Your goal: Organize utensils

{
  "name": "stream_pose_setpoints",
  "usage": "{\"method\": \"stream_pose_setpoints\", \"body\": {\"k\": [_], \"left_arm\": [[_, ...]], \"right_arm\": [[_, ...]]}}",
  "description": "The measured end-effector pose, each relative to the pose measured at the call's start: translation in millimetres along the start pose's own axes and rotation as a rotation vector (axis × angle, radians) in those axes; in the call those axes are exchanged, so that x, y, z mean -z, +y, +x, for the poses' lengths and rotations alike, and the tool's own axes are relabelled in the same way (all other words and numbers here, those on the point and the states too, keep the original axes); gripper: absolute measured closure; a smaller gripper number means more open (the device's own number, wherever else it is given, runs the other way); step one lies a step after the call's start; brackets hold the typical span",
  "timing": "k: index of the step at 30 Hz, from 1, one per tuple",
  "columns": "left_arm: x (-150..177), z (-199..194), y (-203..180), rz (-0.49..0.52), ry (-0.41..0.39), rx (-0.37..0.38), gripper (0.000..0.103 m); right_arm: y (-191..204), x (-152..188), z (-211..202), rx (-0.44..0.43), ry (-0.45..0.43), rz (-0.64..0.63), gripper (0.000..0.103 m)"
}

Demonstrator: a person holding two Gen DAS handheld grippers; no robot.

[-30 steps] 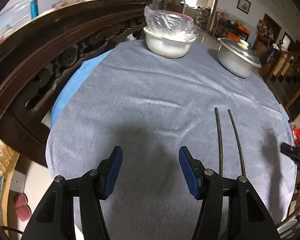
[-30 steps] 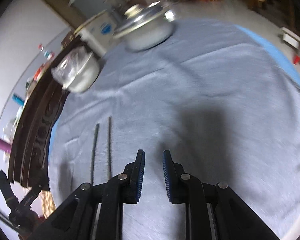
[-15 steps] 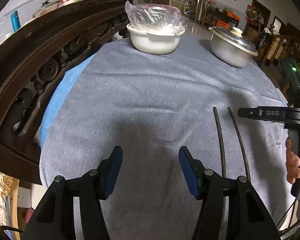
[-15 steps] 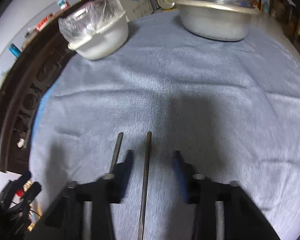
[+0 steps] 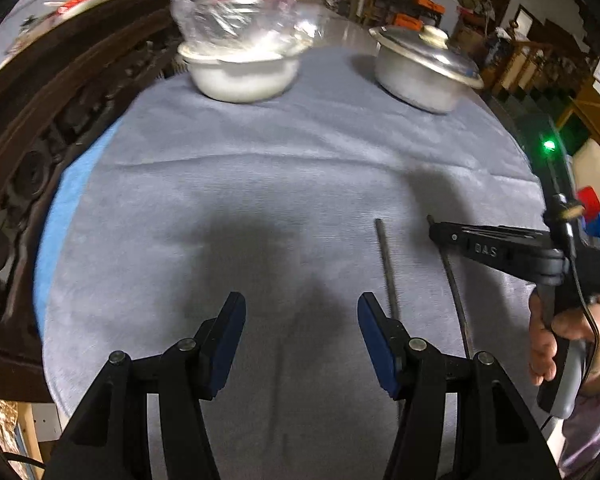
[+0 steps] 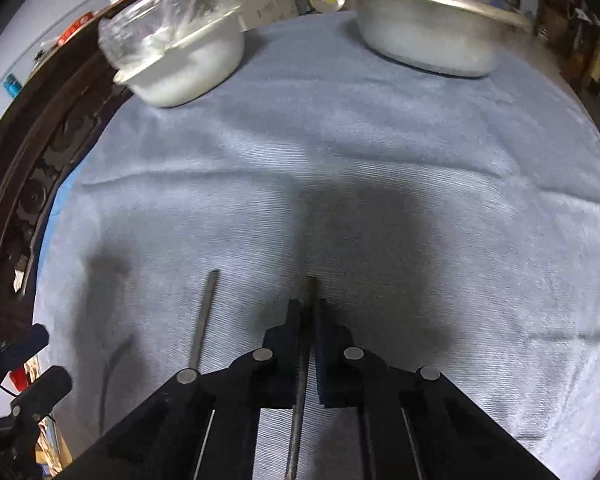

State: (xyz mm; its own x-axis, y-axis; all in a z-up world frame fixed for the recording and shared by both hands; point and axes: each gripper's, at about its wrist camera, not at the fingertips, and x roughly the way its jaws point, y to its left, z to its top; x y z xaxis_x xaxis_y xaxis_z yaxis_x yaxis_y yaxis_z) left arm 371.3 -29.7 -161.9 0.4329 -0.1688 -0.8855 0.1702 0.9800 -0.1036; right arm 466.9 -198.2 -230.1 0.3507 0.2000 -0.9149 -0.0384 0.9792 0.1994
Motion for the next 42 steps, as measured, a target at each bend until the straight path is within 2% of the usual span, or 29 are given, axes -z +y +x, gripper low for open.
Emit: {"method": "stream_pose_setpoints", "body": {"k": [4, 9, 16, 17, 22, 28, 36, 42], "left_arm": [[-19.5, 23.2, -18.3, 0.03, 0.069, 0.048, 0.044], [-42.6, 52.7, -40.0, 0.061, 0.147, 0.065, 0.047], [-54.8, 89.7, -59.8, 0.088, 0.28, 0.052, 0.067], [-54.7, 92.4, -60.9, 0.088, 0.286, 0.051, 0.068], [-57.6, 95.8, -68.2, 0.1, 0.278, 0.059, 0.072], [-57.5, 98.0, -69.0, 0.108, 0.255, 0.054, 0.096], [-41.9, 83.4, -48.0, 0.067, 0.207, 0.061, 0.098], [-29.9, 45.6, -31.2, 0.03, 0.124, 0.081, 0.098]], "right_arm": [[-28.5, 4.8, -7.8, 0.009, -0.005, 0.046, 0.097], [-56.4, 9.5, -16.1, -0.017, 0.001, 0.09, 0.097], [-62.9, 7.8, -17.3, -0.046, 0.01, 0.087, 0.096], [-62.9, 7.2, -17.2, -0.046, 0.01, 0.085, 0.096], [-65.4, 8.5, -16.1, -0.064, 0.008, 0.091, 0.097], [-63.6, 9.1, -16.3, -0.05, 0.008, 0.09, 0.097], [-68.5, 19.6, -21.9, -0.07, -0.021, 0.125, 0.097], [-80.1, 30.6, -48.3, -0.089, -0.085, 0.167, 0.097]]}}
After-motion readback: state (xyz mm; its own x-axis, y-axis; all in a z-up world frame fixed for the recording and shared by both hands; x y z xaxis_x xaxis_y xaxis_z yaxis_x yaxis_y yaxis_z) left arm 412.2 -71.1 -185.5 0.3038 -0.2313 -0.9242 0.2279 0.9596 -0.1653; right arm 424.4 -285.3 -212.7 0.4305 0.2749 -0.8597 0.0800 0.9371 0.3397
